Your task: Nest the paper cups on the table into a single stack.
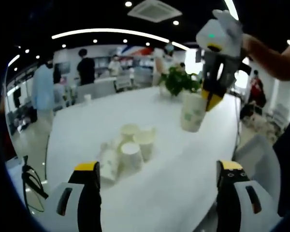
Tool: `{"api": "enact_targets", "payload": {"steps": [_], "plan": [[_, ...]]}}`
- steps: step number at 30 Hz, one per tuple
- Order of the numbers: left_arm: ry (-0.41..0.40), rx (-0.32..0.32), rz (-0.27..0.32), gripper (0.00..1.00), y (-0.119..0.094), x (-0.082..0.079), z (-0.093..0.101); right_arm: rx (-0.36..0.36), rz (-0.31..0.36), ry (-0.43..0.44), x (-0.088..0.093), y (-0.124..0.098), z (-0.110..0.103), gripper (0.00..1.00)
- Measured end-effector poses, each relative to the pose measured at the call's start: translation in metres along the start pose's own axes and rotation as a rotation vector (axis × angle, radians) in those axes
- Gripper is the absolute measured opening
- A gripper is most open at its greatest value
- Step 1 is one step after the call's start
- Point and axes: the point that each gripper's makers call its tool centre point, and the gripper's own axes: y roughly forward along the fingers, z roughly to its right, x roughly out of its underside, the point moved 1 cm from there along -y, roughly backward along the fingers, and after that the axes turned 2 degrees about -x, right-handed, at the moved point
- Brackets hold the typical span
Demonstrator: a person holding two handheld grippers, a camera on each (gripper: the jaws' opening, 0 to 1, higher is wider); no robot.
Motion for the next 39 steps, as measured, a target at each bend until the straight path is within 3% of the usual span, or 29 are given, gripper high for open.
{"api": "enact_targets", "payload": {"steps": [19,39], "plan": [[-0.006,0.009,-0.016,0.98,0.026,-0.006,-0.009,-0.01,-0.015,0.012,0.012,0.044,0.001,0.0],[-0.03,-0.023,0.003,0.98,0.035,-0.005,-0.033,-0.038,-0.052,0.013,0.018,0.091,-0.01,0.0]]}}
